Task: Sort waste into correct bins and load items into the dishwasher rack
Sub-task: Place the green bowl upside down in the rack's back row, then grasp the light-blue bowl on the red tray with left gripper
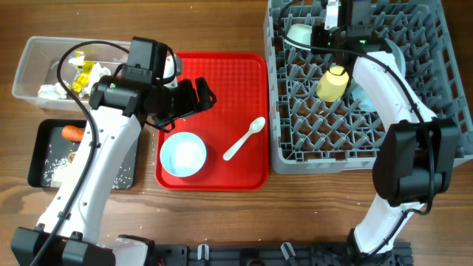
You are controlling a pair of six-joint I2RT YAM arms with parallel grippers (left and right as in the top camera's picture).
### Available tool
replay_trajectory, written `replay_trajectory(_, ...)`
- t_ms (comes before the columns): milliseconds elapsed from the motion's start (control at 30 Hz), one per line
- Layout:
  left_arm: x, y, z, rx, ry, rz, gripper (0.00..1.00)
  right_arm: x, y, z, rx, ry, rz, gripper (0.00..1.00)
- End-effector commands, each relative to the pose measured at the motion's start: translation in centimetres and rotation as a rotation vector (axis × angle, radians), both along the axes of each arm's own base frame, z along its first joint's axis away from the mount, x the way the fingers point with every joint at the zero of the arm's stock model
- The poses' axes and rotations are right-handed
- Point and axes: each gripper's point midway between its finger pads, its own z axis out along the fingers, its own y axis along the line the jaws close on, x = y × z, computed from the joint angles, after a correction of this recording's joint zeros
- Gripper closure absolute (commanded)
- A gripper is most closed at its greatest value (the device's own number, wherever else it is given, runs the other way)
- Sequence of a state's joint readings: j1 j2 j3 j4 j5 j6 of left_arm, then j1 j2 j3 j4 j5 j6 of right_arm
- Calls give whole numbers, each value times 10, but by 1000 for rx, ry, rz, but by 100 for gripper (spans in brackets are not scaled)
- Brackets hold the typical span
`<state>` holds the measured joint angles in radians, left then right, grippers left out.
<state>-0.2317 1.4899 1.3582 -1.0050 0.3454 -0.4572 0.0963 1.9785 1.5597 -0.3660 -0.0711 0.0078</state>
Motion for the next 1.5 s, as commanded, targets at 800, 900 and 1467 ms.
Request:
replay_trajectory(800,3,1,12,-7,-39,-2,0,22,15,-4,66,-64,40,96)
replay_trajectory(900,3,1,12,-7,-39,-2,0,18,15,24,70,-106,41,94)
replay_trajectory(1467,2,7,9,27,-34,13,0,-173,55,101,327,310,250,42)
